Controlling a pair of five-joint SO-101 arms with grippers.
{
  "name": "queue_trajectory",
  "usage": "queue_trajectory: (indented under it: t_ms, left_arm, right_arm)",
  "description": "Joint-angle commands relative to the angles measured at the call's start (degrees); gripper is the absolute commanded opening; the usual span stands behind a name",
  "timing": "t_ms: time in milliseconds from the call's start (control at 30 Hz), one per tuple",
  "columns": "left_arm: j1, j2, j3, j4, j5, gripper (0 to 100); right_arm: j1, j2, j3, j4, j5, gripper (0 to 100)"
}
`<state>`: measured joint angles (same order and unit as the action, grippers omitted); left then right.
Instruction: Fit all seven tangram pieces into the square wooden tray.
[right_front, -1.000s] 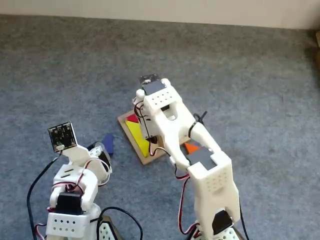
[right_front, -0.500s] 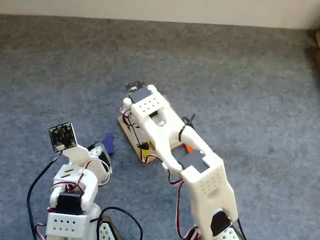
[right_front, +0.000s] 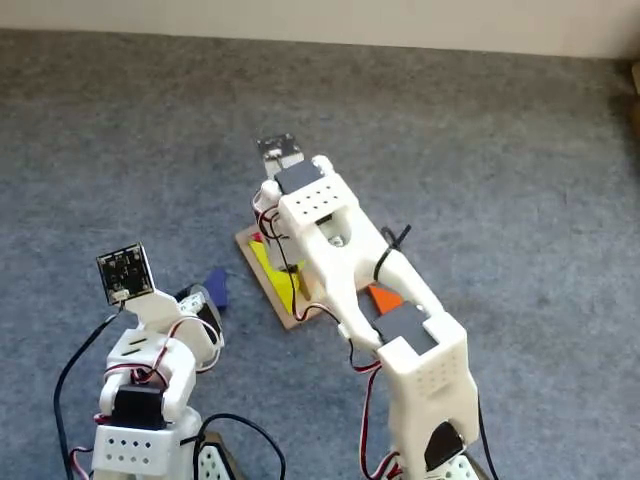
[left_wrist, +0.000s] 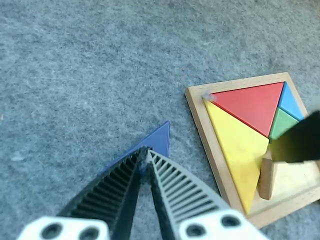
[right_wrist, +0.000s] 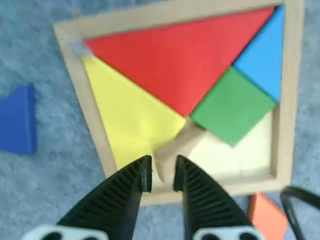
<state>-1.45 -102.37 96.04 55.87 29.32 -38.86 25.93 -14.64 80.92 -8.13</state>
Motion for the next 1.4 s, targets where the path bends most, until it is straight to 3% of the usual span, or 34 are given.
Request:
queue_trajectory:
  t_ms: [0,500,1033,1367]
  left_arm:
    - [-0.3,-2.1,1.1,0.1,-0.4,1]
    - [-0.2,-2.1,1.1,0.1,-0.4,1]
    - [-0.2,-2.1,1.1,0.1,-0.4,1]
    - [-0.2,-2.1,1.1,0.1,-0.4,1]
  right_arm:
    - [1.3,-4.8,-1.3,-4.0,1.0,2.5]
    - [5.6,-4.5,10.0,-10.8,1.0,1.9]
    - [8.5,-9.6,9.8,-4.3,1.1,1.9]
    - [3.2,-13.2,12.7,-4.5,0.8,1.9]
